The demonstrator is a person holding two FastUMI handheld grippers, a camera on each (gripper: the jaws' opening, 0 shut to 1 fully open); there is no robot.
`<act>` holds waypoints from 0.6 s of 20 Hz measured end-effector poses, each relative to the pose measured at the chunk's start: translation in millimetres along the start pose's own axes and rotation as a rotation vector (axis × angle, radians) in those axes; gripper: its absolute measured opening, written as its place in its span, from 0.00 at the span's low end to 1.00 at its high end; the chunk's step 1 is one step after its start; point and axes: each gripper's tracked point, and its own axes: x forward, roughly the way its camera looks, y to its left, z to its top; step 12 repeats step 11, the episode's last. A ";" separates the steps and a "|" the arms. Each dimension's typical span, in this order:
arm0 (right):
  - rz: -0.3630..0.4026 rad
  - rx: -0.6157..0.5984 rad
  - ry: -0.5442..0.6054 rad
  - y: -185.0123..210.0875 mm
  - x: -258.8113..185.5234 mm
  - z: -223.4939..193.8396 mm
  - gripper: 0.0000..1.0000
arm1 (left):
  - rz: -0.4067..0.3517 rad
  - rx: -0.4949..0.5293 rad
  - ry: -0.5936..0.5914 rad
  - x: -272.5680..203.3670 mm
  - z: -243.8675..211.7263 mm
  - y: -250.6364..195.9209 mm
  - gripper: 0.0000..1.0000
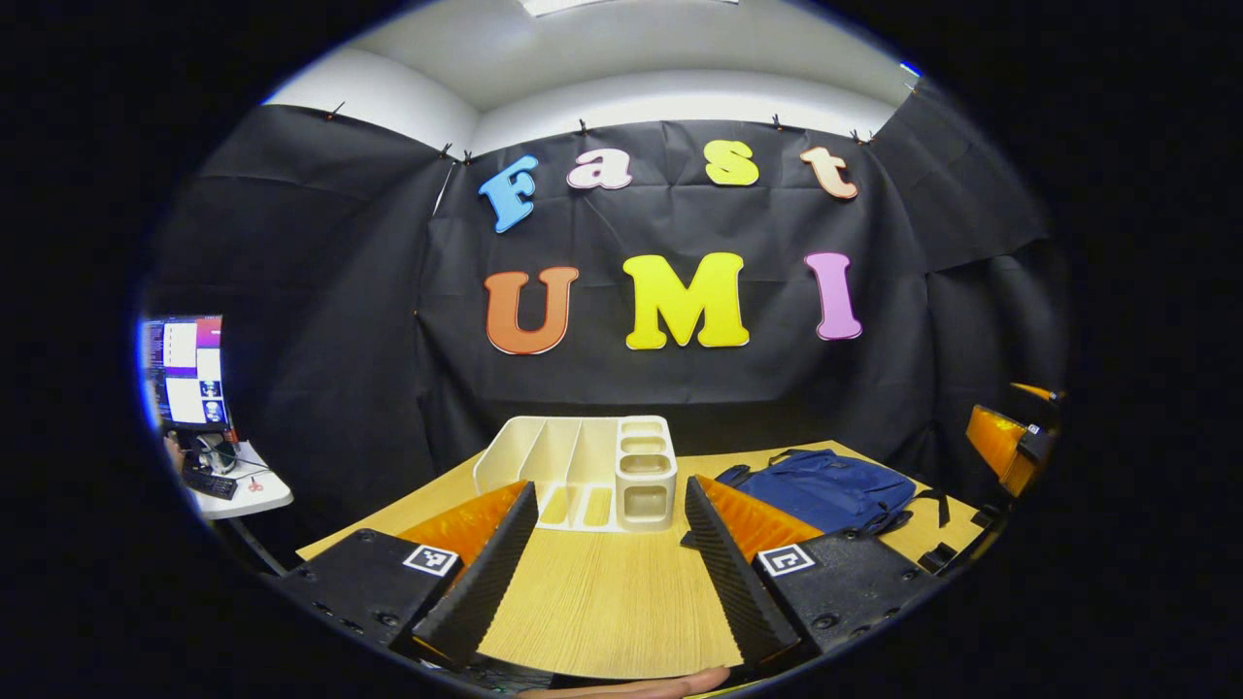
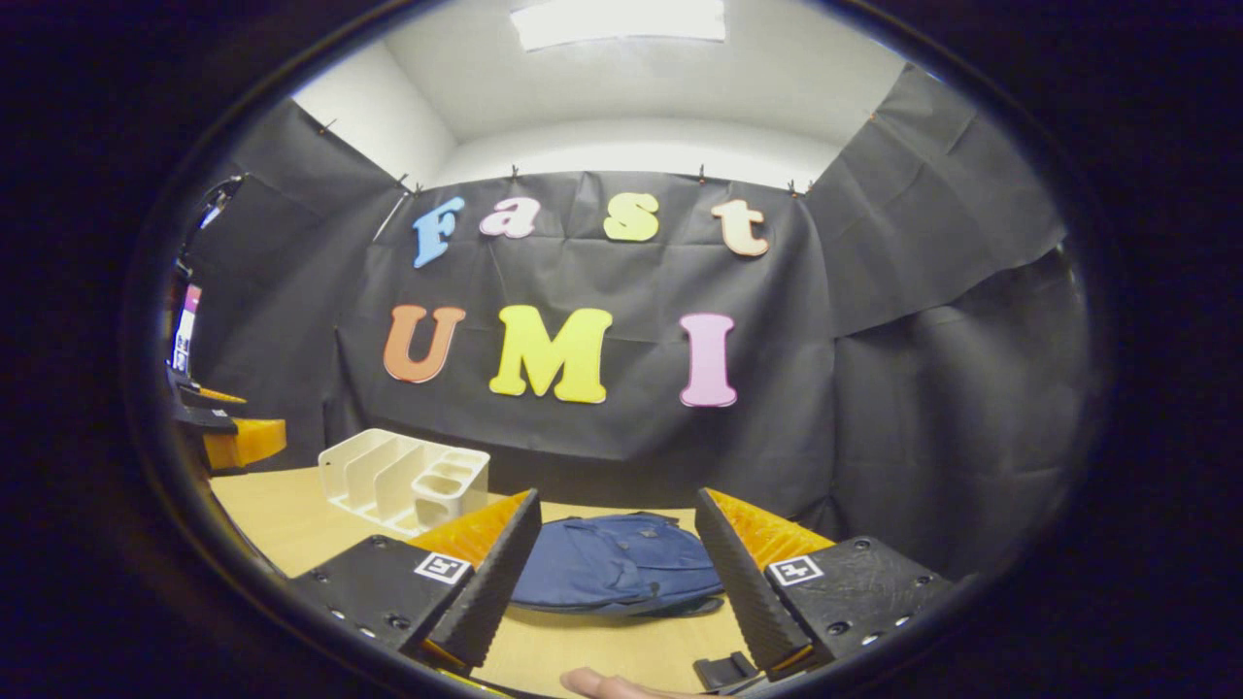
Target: Open the schoolbag, grab two books from the bookshelf and put them into the schoolbag.
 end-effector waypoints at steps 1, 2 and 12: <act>0.001 0.002 0.004 -1.0 1.6 -1.3 0.98 | -0.014 -0.007 0.009 0.4 -3.6 -4.1 0.96; -0.007 0.002 0.006 -6.2 3.3 -0.8 0.97 | -0.029 -0.014 0.023 1.5 -8.4 -7.6 0.96; -0.014 -0.008 0.036 -11.1 7.2 -19.6 0.93 | -0.040 -0.036 0.092 21.7 -31.4 -9.9 0.96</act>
